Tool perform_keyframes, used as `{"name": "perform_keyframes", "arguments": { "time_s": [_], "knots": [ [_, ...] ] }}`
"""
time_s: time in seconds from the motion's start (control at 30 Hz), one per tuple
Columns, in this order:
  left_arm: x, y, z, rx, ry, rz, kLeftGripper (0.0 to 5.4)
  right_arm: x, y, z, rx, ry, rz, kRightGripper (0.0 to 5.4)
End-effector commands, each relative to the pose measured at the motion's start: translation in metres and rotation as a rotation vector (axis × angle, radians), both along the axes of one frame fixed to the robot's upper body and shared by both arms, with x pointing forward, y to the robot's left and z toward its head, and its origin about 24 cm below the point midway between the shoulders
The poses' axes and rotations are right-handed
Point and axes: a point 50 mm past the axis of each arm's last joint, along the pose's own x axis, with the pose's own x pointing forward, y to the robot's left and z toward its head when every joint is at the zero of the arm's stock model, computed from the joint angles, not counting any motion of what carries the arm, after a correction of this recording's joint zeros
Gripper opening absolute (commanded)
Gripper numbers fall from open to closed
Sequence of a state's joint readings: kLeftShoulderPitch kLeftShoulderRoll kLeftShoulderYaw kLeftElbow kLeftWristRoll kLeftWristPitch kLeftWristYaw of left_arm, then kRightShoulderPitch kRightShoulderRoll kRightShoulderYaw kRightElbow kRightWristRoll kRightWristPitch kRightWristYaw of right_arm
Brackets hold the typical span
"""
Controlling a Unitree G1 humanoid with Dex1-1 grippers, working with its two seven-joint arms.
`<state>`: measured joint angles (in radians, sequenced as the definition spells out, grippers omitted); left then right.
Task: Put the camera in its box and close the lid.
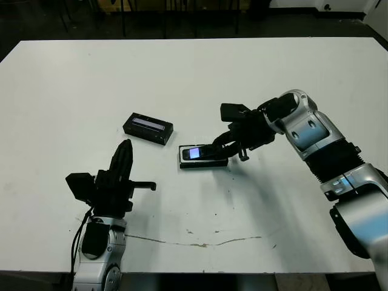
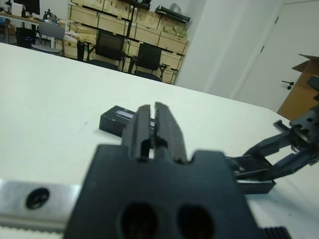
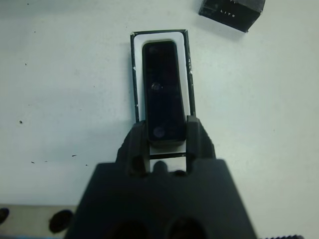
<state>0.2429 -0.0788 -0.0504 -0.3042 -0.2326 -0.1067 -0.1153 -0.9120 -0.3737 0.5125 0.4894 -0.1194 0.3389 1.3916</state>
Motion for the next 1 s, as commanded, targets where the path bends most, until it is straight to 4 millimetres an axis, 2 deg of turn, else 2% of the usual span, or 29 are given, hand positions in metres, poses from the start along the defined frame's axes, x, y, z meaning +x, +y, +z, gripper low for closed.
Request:
{"name": "perform_keyframes", "arguments": {
  "time_s": [0.03,0.33,0.53,0.73,1.0],
  "knots": [
    [-0.002,0.001,-0.006,0.0,0.025,0.005,0.0,-0.002,0.008,-0.005,-0.004,0.021,0.019,0.48],
    [-0.002,0.002,-0.006,0.01,0.029,0.012,0.0,-0.001,0.004,-0.005,-0.004,0.011,0.005,0.48],
    [-0.002,0.002,-0.007,-0.007,0.028,0.002,0.0,0.007,-0.01,0.01,0.039,0.002,0.024,1.52],
    [-0.002,0.002,-0.007,-0.016,0.032,0.003,0.0,0.013,-0.026,0.034,0.041,-0.139,-0.01,2.55],
    [-0.003,0.002,-0.007,-0.024,0.044,0.007,0.0,0.013,-0.041,0.055,0.15,-0.242,-0.049,3.93]
  ]
}}
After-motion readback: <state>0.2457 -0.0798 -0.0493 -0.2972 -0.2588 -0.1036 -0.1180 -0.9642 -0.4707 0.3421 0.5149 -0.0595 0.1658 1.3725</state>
